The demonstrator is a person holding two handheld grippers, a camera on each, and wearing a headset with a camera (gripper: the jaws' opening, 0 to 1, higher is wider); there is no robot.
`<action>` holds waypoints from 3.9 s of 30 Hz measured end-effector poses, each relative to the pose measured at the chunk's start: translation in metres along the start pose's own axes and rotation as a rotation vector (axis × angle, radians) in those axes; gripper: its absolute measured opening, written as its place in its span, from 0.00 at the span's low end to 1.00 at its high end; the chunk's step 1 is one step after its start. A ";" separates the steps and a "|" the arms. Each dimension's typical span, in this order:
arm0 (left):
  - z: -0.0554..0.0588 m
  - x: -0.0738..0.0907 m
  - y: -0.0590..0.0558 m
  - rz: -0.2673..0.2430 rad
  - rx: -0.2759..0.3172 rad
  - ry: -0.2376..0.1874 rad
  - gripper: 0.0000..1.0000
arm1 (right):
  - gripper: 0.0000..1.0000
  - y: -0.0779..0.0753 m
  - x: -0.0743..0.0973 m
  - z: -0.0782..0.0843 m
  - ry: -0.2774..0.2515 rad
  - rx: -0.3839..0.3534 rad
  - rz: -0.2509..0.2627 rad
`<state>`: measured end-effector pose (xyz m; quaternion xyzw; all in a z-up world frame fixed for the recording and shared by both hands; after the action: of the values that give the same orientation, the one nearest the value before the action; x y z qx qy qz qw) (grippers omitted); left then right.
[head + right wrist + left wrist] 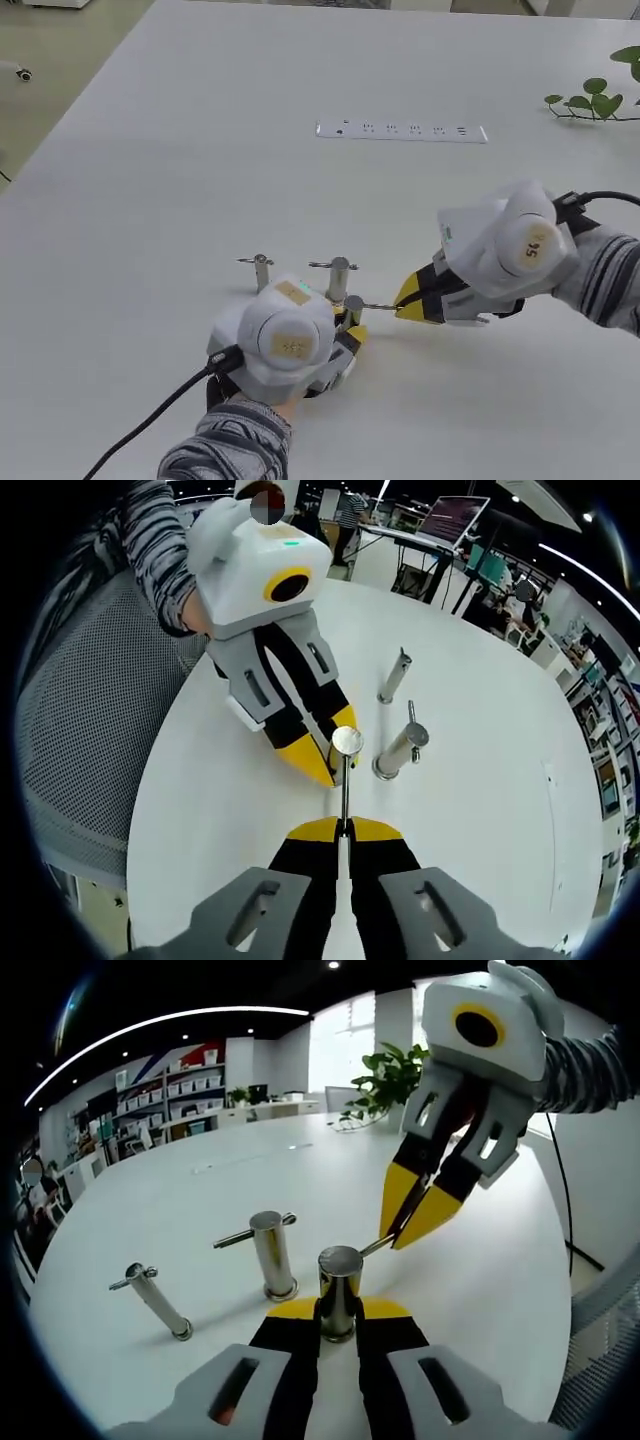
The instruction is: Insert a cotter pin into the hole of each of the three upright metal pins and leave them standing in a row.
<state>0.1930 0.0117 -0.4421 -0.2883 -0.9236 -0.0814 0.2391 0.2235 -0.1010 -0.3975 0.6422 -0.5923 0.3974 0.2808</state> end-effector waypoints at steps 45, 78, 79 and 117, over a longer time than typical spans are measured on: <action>0.004 -0.001 -0.002 -0.040 0.036 -0.028 0.10 | 0.00 -0.004 -0.012 -0.031 -0.070 -0.170 0.018; 0.003 -0.002 -0.003 -0.030 0.027 -0.020 0.10 | 0.00 -0.002 -0.004 -0.030 -0.081 -0.226 0.022; 0.003 -0.002 -0.003 -0.030 0.036 -0.018 0.10 | 0.00 -0.002 -0.004 -0.030 -0.079 -0.222 0.023; 0.001 0.051 0.009 0.051 0.059 0.009 0.57 | 0.09 -0.004 -0.031 -0.038 -0.119 -0.282 0.013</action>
<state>0.1610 0.0451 -0.4180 -0.3043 -0.9169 -0.0495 0.2535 0.2211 -0.0528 -0.4030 0.6150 -0.6620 0.2732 0.3300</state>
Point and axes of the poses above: the centre of the closed fingertips' face, and the gripper's own axes: x roughly backward along the fingers, y roughly to its left, z roughly out of its underside, the point moved 7 cm from there along x, roughly backward along the fingers, and after that the axes turned 6 degrees about -z, right-handed, at the moved point
